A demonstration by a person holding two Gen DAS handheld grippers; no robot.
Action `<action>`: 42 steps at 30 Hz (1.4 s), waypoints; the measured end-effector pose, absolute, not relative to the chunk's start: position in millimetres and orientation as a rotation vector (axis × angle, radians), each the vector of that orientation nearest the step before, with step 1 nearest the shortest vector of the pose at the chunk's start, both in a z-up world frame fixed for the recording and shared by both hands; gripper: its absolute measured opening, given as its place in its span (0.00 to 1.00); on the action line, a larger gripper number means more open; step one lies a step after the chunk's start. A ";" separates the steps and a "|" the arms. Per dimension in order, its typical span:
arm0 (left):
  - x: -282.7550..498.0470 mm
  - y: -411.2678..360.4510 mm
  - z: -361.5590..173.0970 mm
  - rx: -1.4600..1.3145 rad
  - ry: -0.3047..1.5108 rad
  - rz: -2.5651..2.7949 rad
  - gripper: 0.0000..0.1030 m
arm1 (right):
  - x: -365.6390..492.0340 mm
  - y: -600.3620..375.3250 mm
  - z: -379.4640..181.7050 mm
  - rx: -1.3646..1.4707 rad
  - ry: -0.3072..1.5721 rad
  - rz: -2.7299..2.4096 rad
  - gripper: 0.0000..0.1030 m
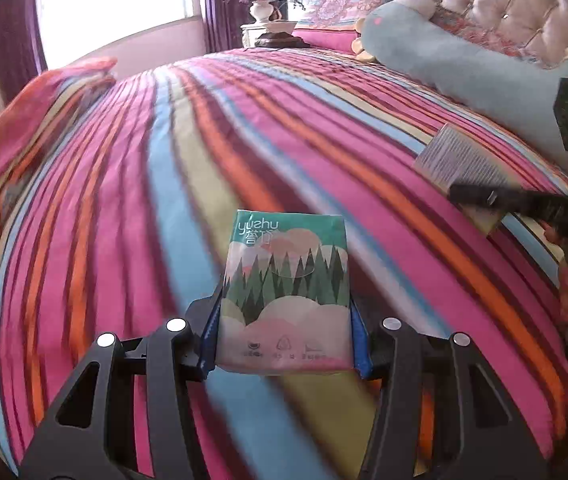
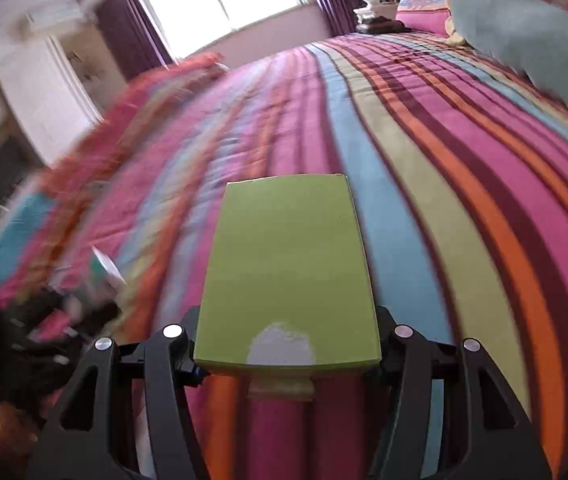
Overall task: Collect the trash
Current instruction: 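Grasp the green-and-pink tissue pack with the left tool while the right tool grasps the green box, then drop the tissue pack and green box into the wastebasket with both tools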
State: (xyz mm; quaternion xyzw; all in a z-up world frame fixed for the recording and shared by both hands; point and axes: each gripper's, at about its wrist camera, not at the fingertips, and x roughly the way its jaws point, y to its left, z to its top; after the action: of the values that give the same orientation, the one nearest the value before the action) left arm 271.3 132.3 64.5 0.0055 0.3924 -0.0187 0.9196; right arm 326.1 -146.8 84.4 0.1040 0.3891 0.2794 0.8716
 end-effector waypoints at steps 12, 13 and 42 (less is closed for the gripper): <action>15.7 44.0 45.9 -0.075 0.849 -0.090 0.49 | 80.0 -187.9 66.3 0.093 0.916 0.695 0.53; 2.5 35.2 30.8 -0.080 0.886 -0.111 0.49 | 66.1 -189.8 57.4 0.086 0.946 0.696 0.53; -2.5 -39.0 -136.3 -0.056 1.335 -0.183 0.74 | 21.3 -186.4 -96.7 -0.067 1.312 0.512 0.82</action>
State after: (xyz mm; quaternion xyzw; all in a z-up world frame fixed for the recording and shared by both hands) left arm -2.5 -39.0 -136.3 -0.0259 0.6181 -0.0846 0.7811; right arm 21.3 -186.4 -96.7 -0.0310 0.6029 0.2354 0.7616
